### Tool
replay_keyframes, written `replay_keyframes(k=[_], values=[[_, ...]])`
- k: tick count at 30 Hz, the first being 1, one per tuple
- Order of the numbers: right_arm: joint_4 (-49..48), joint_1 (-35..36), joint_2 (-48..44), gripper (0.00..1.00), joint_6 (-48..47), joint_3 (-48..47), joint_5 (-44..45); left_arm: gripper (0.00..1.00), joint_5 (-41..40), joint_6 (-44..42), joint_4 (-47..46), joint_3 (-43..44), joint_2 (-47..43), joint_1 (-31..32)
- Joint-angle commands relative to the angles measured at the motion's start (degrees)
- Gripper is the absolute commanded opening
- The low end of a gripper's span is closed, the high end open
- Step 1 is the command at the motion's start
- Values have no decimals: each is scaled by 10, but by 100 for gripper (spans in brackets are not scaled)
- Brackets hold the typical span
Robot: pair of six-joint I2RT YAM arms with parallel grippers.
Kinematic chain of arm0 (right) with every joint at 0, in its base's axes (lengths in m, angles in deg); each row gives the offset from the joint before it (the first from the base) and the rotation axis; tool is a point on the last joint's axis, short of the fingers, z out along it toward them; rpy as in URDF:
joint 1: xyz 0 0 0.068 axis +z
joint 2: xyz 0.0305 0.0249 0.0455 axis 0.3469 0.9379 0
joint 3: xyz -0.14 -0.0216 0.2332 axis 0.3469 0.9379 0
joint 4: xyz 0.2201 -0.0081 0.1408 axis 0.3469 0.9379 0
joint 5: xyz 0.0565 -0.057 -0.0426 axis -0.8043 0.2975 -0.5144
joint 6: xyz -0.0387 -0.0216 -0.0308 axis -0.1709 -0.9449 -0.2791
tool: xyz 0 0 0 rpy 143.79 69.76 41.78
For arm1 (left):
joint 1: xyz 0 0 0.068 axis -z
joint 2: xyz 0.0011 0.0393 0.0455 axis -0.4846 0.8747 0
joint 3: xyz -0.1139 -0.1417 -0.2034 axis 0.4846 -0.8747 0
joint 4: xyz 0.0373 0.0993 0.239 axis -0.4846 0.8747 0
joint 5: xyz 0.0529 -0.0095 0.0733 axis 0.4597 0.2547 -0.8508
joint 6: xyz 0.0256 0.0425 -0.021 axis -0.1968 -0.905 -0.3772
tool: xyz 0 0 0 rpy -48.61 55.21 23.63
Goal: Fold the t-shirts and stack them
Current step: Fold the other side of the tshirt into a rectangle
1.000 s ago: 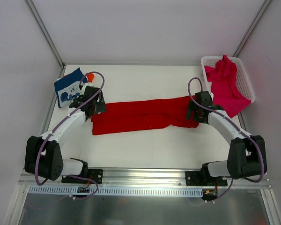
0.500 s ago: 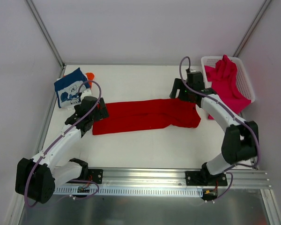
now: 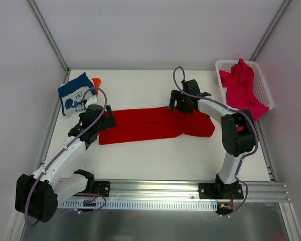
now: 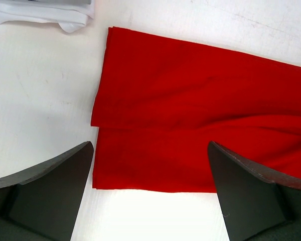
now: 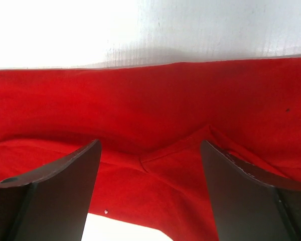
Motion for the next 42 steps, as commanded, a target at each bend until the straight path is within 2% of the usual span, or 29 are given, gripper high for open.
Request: replay_keyframes(k=[1,12,30,32,36,38,39,40,41,42], values=[[-24,4,-20,84,7,11,21,99,0,-8,-17,-9,-8,6],[15,4,-56,85,-42,4,103,99,10,1,-26,-16,-3,7],[-6,2,2,84,-46,-1,90,99,3,-3,-32,-16,10,12],[-12,2,9,79,-47,-2,84,99,3,-4,-32,-16,10,12],[-18,-3,20,78,-49,-6,78,99,0,-4,-33,-15,14,13],[-20,-2,24,72,-49,-8,76,99,-1,-4,-33,-14,18,13],[-20,-3,24,67,-49,-8,76,99,-1,-4,-33,-13,20,13],[-21,-3,24,57,-49,-8,76,99,-1,-3,-33,-13,23,13],[-20,-3,24,53,-49,-8,76,99,-2,-3,-36,-12,27,13],[-21,-3,24,44,-49,-8,76,99,-1,-3,-37,-11,29,14]])
